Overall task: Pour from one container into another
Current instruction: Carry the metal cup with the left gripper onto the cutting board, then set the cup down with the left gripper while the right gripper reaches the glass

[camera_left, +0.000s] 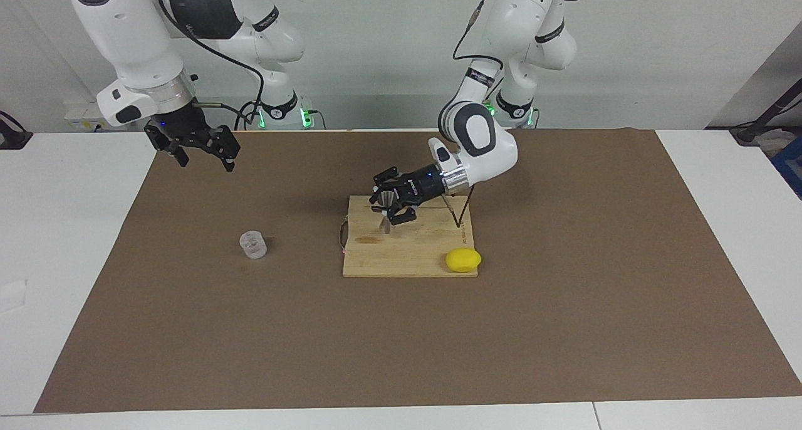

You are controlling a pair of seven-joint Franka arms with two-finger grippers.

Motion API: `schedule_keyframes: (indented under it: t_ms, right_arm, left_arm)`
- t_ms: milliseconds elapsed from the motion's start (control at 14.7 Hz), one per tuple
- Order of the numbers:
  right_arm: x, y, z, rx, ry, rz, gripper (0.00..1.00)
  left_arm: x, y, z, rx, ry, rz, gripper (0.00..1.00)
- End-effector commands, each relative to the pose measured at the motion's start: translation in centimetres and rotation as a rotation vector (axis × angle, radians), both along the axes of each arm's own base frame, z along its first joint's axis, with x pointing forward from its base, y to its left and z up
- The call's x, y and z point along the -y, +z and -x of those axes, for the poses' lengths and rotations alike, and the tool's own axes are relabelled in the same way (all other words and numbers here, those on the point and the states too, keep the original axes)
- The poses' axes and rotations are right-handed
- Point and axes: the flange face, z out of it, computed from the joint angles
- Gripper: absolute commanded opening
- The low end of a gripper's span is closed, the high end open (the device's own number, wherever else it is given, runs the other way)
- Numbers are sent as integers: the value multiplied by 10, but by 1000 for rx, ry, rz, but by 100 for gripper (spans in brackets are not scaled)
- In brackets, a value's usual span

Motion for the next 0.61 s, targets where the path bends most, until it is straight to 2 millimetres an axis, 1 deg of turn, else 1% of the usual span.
schedule_keyframes:
  t_ms: [0, 68, 204, 271, 407, 475, 543]
  right_arm:
    - [2, -4, 5, 32, -148, -24, 100]
    - [2, -7, 4, 32, -206, -27, 100]
    - [0, -19, -1, 7, -372, -54, 100]
    - [3, -26, -6, -14, -448, -87, 100]
    - [16, -40, -13, -34, -595, -134, 100]
    - [21, -48, -17, -50, -641, -145, 100]
    - [26, -62, -22, -81, -678, -167, 100]
  left_arm:
    - [3, -3, -4, 34, 21, -16, 14]
    - [2, -4, -4, 33, 22, -18, 14]
    - [2, -6, -4, 28, 25, -17, 14]
    - [2, -7, -4, 26, 25, -17, 14]
    - [3, -8, -3, 21, 31, -12, 14]
    - [3, -11, -3, 23, 31, -15, 14]
    - [3, -11, -3, 26, 34, -13, 14]
